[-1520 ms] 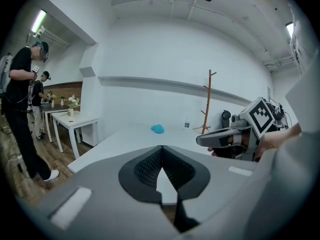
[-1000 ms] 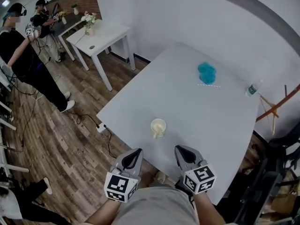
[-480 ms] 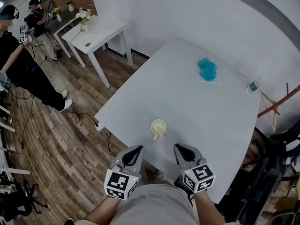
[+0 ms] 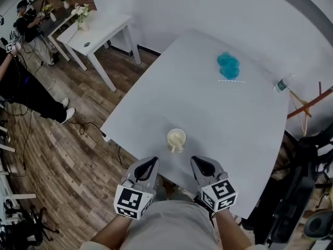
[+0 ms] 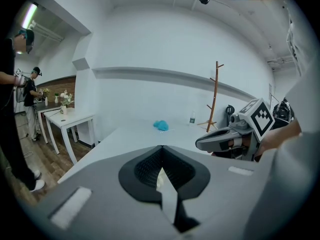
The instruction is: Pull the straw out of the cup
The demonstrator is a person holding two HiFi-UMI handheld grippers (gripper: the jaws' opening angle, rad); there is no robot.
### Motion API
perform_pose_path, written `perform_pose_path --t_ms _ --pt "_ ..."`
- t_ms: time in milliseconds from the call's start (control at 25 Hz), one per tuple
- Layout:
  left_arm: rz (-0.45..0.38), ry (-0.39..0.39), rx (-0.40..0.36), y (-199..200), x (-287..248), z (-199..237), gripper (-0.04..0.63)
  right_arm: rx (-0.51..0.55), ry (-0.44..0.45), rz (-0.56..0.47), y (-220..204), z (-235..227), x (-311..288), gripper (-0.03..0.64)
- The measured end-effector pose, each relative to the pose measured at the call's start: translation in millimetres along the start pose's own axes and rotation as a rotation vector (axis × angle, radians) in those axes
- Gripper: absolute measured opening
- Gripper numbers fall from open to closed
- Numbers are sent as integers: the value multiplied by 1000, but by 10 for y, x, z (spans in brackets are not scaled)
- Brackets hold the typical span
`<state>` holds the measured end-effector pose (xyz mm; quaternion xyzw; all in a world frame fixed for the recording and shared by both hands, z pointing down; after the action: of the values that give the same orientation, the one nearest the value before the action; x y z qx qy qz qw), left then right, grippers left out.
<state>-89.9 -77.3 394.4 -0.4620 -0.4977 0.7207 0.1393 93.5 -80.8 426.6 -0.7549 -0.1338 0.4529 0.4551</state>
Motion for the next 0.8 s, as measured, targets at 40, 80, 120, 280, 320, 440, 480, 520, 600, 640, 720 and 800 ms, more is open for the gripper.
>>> perform_pose_path --t_ms 40,80,120,280,320,440,480,520,600,640,720,800 --pt "8 -6 -3 -14 -26 4 20 -3 1 5 -13 -5 -29 8" --pt "14 -14 -5 -27 -54 3 20 -6 2 10 -26 -13 -58 8" --pt "20 -21 -7 -38 -81 2 20 -9 2 15 -37 -20 -87 8" --pt "37 -43 -6 -67 -183 15 20 -12 5 33 -57 -49 -207 8" --pt "41 -46 -6 -77 -208 22 20 -13 5 36 -60 -57 -238 8" --pt "49 -52 -8 -111 -269 50 20 -13 6 48 -78 -80 -323 13" --pt "52 -53 -6 -118 -286 58 20 -13 6 52 -84 -90 -349 20" --pt "56 -55 -4 -124 -303 67 20 -13 5 57 -93 -103 -373 23" --pt "62 -54 -1 -140 -335 88 20 -15 4 66 -115 -128 -422 32" --pt "67 -54 1 -154 -346 98 20 -17 3 71 -128 -135 -446 38" --pt "80 -56 5 -186 -364 111 20 -22 5 80 -154 -142 -490 43" --pt "87 -59 11 -196 -383 120 20 -23 7 90 -180 -146 -534 48"
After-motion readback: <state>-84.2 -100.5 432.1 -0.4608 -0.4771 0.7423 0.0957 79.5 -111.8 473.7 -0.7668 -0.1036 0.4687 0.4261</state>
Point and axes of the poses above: the fingertips, and each gripper's own axes: x backward along the fingers, z to its left, y out of its top, the point moved 6 cm from there along x, backward along the fingers, and after that the axes turned 12 degrees about z, right-handed, at the moved point
